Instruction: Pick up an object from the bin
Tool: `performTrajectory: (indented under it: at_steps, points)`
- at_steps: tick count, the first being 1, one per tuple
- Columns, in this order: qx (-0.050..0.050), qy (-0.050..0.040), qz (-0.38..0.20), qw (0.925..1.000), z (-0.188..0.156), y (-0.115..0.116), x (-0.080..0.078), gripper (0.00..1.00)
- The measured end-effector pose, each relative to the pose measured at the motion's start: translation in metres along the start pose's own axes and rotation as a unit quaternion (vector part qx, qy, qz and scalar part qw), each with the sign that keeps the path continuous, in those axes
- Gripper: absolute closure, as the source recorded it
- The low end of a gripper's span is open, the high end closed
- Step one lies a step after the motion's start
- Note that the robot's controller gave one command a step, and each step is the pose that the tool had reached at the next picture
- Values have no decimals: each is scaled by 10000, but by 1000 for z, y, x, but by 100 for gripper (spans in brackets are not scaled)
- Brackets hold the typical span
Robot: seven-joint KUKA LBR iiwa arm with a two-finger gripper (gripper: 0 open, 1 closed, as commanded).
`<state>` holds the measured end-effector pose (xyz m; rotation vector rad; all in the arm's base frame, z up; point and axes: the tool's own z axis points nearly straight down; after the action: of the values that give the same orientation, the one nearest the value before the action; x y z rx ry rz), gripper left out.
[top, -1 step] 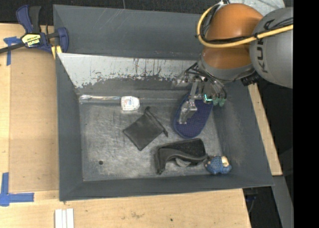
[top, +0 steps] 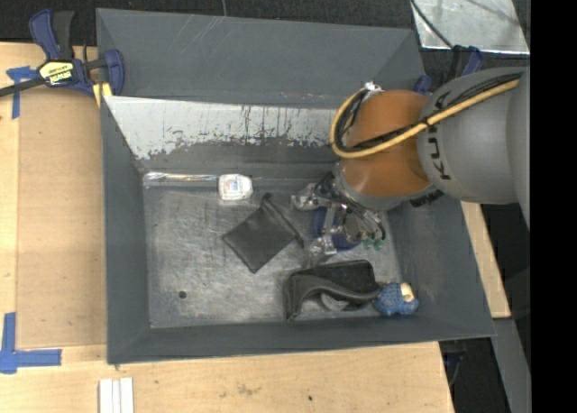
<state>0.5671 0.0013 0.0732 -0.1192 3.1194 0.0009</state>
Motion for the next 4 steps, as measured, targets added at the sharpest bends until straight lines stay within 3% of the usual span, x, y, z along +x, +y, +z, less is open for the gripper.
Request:
performTrajectory:
  at_steps: [1, 2, 3, 4]
  points:
    - [5, -48, -1, 10000, -5, 0, -4, 100]
    - [8, 32, -188, 9998, -155, -16, -14, 100]
    - [-1, 79, -185, 9998, -150, -15, -12, 0]
    - [13, -22, -359, 9994, -42, -46, 13, 0]
